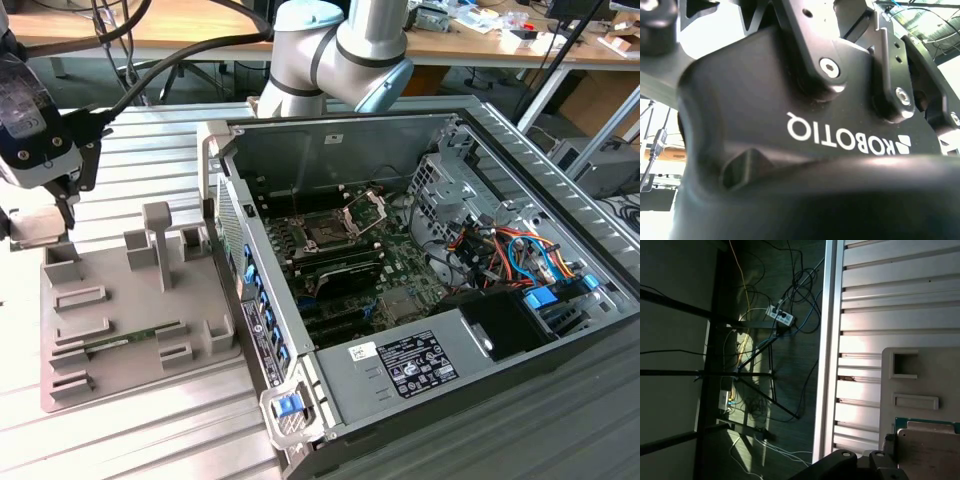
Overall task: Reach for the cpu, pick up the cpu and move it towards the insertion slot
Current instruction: 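Pick up the cpu and move it towards the insertion slot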
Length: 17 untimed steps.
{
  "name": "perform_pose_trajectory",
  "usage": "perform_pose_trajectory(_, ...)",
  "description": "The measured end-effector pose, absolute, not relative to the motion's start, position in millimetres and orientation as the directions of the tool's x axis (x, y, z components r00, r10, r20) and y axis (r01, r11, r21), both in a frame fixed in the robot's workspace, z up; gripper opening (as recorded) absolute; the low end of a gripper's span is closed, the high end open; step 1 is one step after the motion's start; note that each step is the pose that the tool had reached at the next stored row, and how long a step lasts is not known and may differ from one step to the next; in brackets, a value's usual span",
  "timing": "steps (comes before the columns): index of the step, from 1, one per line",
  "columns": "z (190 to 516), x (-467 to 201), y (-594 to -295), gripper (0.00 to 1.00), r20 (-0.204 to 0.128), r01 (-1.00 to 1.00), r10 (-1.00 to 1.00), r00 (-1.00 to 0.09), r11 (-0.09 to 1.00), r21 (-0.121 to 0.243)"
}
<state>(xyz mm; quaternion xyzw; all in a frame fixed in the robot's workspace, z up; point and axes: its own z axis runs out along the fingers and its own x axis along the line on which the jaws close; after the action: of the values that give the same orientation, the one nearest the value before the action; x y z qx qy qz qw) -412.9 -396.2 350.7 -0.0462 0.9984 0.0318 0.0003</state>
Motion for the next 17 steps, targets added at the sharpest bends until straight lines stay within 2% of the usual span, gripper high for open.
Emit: perform_pose_trajectory(17,356.5,-412.9,-396.2,0.54,-0.003,-0.092,-0.092,-0.996,0.994,0.063)
